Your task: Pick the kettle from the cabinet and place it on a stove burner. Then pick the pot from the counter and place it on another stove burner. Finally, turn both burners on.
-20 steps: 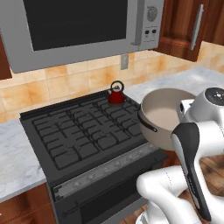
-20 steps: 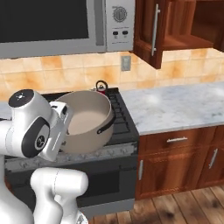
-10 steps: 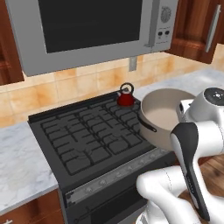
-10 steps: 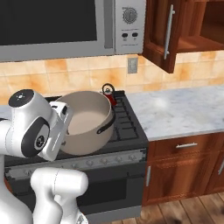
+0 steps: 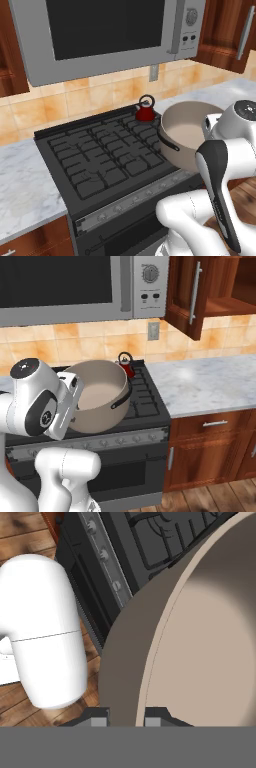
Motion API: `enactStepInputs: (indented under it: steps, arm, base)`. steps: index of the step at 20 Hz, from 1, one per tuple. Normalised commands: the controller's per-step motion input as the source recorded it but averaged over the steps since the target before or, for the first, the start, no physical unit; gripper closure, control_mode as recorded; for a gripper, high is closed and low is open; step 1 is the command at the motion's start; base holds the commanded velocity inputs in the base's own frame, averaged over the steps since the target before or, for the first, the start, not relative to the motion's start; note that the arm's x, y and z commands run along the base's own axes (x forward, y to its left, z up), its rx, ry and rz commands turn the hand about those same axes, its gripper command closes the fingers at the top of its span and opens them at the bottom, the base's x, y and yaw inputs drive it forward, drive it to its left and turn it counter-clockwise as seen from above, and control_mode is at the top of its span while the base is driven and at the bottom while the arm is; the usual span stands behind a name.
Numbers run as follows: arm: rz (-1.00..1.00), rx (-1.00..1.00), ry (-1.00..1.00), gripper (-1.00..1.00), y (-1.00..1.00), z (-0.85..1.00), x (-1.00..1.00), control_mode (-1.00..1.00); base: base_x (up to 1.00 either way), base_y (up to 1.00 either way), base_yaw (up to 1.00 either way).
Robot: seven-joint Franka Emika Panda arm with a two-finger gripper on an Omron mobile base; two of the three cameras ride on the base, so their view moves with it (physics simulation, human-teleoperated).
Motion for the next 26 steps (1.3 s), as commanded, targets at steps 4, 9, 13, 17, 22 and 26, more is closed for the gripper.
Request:
enactStepInputs:
  steps: [4, 9, 13, 17, 22, 26]
  arm:
    - [0.0, 0.0, 0.0, 1.0, 0.0, 0.0, 0.0, 1.0]
    - [0.0, 0.0, 0.0, 1.0, 0.0, 0.0, 0.0, 1.0]
    - [0.0, 0.0, 0.0, 1.0, 0.0, 0.0, 0.0, 1.0]
    - [0.0, 0.0, 0.0, 1.0, 0.0, 0.0, 0.0, 1.0]
    - [0.0, 0.0, 0.0, 1.0, 0.0, 0.0, 0.0, 1.0]
    - [0.0, 0.0, 0.0, 1.0, 0.0, 0.0, 0.0, 1.0]
  base:
    - [0.3, -0.02, 0.05]
    - [0.35, -0.02, 0.06]
    - [0.39, -0.09, 0.07]
    - [0.34, -0.16, 0.08]
    - [0.33, -0.32, 0.09]
    - [0.34, -0.23, 0.07]
